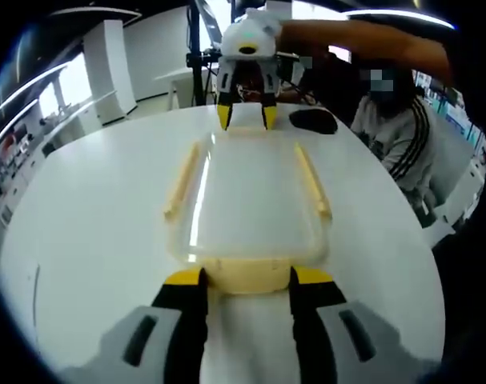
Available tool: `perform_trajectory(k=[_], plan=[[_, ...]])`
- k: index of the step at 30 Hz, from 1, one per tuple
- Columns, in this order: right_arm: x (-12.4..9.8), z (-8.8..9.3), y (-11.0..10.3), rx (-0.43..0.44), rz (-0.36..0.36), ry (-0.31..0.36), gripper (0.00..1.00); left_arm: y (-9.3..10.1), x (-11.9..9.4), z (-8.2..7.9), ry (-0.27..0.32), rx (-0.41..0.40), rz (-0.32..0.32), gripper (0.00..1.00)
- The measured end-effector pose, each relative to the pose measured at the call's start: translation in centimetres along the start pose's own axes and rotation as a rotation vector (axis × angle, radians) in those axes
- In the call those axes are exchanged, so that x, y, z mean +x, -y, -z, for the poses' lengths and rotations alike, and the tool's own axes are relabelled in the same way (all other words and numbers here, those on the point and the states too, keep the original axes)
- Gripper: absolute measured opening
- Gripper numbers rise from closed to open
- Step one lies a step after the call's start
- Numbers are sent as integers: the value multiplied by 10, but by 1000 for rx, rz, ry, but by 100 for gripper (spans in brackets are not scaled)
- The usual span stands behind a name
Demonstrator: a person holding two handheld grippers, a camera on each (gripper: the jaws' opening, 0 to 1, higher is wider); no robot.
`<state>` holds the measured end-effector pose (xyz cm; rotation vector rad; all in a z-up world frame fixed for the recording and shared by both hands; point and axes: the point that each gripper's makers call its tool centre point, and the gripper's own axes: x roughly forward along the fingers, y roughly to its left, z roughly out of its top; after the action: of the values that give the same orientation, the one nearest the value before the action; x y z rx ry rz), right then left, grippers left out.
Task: Snap each plastic latch of the storage box into its locked position after aligning the lid with the box until every specified latch is closed and the lid sits flush.
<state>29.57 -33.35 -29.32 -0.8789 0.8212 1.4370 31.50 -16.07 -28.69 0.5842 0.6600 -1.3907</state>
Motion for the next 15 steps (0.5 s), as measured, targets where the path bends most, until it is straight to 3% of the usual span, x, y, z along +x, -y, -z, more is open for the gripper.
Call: perform_trajectory(k=[15], plan=[[0,0,-2,7,-29,0,39,-1,0,0,-2,-2,-1,40]])
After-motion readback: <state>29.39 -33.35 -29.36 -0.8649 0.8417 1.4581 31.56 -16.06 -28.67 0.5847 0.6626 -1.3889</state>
